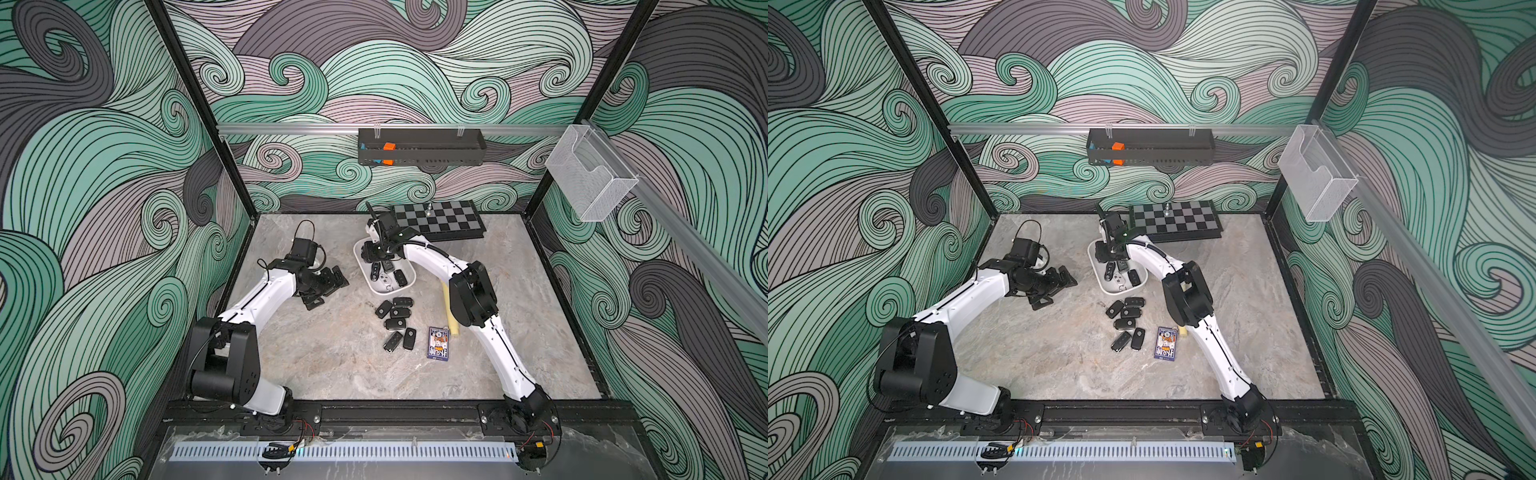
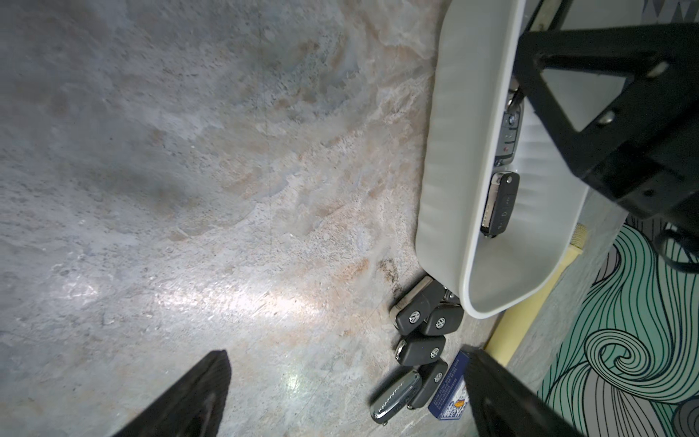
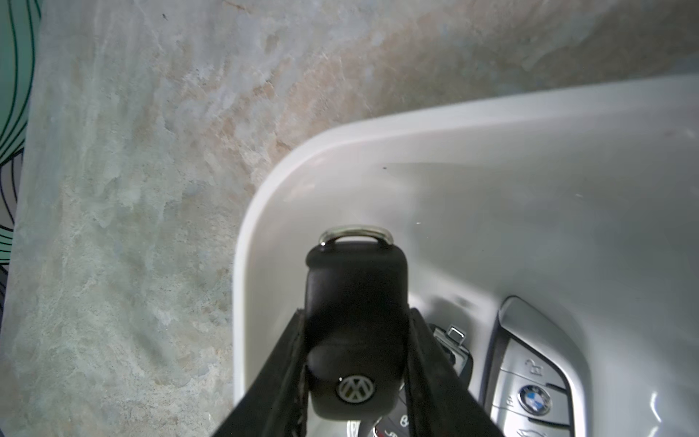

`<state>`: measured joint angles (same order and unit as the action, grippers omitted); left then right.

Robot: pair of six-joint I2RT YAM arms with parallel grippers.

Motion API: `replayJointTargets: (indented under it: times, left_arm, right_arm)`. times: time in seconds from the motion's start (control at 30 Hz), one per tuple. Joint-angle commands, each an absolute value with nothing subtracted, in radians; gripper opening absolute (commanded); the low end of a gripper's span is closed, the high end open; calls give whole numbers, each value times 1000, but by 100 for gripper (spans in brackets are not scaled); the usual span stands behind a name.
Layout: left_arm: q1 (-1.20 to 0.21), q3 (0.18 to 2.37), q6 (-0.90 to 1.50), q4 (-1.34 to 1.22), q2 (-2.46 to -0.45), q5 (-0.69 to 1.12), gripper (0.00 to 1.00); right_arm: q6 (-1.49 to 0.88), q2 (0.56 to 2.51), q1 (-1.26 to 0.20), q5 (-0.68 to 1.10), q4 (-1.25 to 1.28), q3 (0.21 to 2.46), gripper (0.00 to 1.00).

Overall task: Place the car key into the storage box
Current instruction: Place the car key in the storage box, then pick up the car key from the center of the board.

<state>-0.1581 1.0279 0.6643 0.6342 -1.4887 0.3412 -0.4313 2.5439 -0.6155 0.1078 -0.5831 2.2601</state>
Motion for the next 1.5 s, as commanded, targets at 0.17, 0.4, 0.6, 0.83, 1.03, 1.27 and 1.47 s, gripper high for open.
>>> replayJointTargets:
  times: [0.17, 0.4, 0.6, 0.83, 1.03, 1.27, 1.47]
  left_arm:
    - [-151, 1029, 718, 579, -1516, 399, 97]
    - [-153, 1029, 695, 614, -1499, 386, 96]
    - [-158, 1012, 662, 650, -1466, 367, 96]
    - [-189, 966, 645, 676, -1385, 342, 96]
    - [-273, 916, 667, 673, -1316, 281, 95]
    - [-386, 859, 687, 678, -1267, 217, 95]
    - [-484, 821, 711, 670, -1250, 172, 95]
  right_arm:
    - [-516, 2575, -609, 103, -589, 2269, 37]
    - [-523, 2588, -603, 122, -589, 2294, 45]
    - [-518, 2536, -589, 147, -589, 2306, 59]
    - [-496, 2361, -583, 124, -588, 2168, 66]
    - [-479, 2169, -583, 97, -582, 1960, 85]
    - [-421, 1887, -584, 81, -566, 1641, 96]
    - [-411, 1619, -583, 96, -566, 1350, 99]
